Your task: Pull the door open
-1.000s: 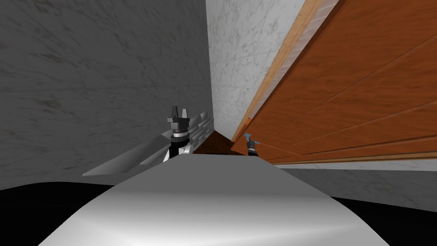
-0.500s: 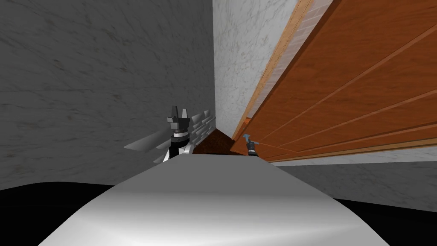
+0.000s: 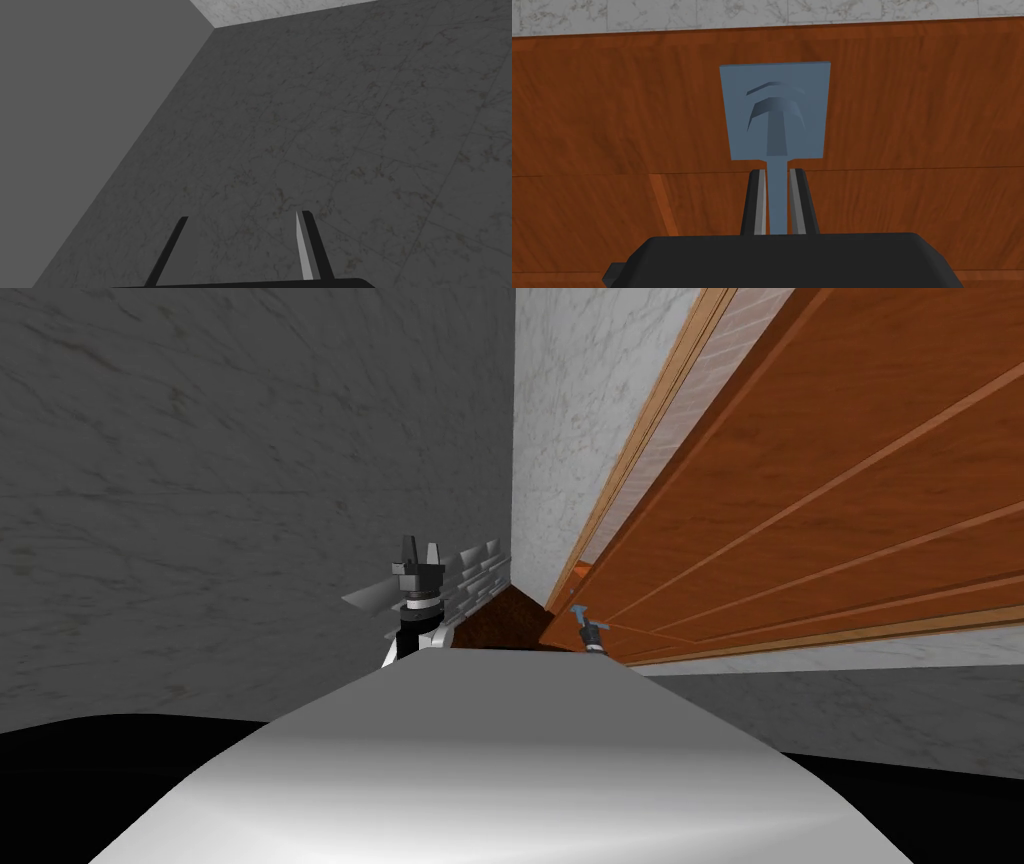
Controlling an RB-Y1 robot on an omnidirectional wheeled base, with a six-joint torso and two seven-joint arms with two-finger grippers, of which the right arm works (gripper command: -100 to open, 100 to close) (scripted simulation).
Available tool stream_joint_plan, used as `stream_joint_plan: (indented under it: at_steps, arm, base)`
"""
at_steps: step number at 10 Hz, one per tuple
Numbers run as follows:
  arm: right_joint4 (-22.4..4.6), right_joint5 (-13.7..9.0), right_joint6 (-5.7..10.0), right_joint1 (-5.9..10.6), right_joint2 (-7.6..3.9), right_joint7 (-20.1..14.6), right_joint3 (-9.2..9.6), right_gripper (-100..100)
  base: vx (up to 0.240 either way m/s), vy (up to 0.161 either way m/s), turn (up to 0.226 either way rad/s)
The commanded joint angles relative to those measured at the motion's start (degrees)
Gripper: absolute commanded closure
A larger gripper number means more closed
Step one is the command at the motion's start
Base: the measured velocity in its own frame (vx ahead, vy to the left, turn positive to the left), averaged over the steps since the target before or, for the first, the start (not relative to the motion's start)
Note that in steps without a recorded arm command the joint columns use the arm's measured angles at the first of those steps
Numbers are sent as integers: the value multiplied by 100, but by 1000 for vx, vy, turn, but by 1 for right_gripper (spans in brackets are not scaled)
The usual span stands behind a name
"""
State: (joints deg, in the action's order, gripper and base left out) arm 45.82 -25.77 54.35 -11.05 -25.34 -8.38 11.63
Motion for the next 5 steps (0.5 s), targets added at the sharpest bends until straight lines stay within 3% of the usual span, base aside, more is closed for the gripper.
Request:
stream_joint_plan:
  at_steps: [1,3,4,5]
  arm:
    - [-56,13,168,-61,-103,-121,109,100]
    - [-34,24,278,-149,-192,-207,208,100]
    - [-13,22,215,-133,-160,-171,180,100]
    - [-46,21,366,-231,-225,-241,290,100]
  base:
    - [-207,-32,105]
    - [-217,-25,95]
    - [-89,-19,26]
    - [-158,-59,185]
